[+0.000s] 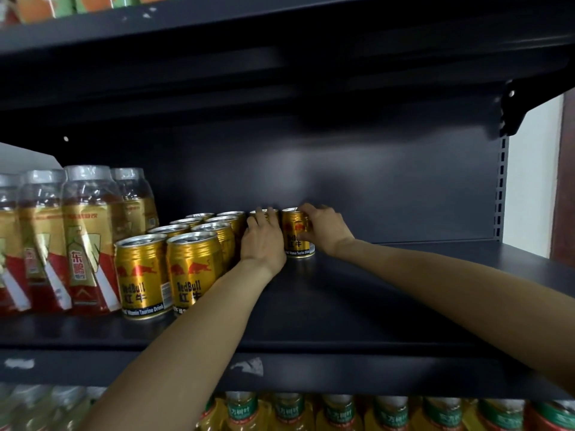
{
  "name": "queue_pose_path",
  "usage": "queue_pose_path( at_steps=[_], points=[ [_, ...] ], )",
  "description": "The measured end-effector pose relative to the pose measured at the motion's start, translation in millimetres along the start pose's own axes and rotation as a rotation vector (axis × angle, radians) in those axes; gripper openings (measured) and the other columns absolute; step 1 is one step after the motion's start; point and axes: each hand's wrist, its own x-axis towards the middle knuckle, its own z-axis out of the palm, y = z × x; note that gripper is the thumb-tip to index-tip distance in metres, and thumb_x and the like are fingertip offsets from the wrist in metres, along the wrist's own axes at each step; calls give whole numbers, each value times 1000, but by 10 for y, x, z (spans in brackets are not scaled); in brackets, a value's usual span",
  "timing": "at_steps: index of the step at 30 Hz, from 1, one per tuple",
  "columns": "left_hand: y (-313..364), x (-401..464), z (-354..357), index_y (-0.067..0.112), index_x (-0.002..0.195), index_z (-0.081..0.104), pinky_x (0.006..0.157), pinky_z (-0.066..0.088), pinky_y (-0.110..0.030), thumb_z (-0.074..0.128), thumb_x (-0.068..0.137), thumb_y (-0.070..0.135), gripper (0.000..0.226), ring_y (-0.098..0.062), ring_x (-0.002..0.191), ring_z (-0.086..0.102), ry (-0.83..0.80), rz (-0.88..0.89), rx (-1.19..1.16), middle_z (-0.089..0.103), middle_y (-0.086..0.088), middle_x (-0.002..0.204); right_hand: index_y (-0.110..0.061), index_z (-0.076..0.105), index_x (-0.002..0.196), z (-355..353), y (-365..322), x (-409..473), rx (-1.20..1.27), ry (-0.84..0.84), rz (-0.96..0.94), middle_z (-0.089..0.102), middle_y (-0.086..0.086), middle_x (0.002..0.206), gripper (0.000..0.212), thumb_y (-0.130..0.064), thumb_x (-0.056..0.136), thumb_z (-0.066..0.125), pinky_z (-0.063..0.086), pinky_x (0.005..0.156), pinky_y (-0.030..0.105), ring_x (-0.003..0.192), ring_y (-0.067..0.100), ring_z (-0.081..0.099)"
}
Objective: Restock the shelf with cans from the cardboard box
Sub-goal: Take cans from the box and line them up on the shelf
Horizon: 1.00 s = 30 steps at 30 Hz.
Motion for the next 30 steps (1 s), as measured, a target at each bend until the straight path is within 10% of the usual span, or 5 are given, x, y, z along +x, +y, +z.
queue_pose_path(
  at_steps=[8,12,22,30],
  points=[
    [43,-64,-161,4,149,3,108,32,-40,60,89,19,84,-37,143,9,-137,-41,-79,-3,-22,156,-18,31,139,-177,-33,-12,63,-163,25,45,16,131,66,-31,84,66,44,98,41,117,32,50],
    [69,-158,-421,11,131,45,90,47,-37,60,87,26,48,-30,121,49,-144,-16,-160,50,-13,133,-15,36,137,-511,-124,-207,47,-170,-36,46,14,131,58,-35,88,61,40,96,35,118,29,48],
    [-9,-1854,-1079,28,110,65,61,49,-23,52,91,36,24,-6,80,63,395,273,-543,71,15,94,-20,61,109,-1082,-629,-1882,81,254,-163,68,-2,98,22,-26,88,58,54,71,36,90,19,64],
    [135,-3309,-415,12,99,70,81,44,-14,53,90,22,21,-4,90,59,433,231,-791,67,10,89,-14,66,98,-448,-882,-3702,199,320,-86,70,-1,77,15,-21,89,57,52,49,31,65,15,65]
  ],
)
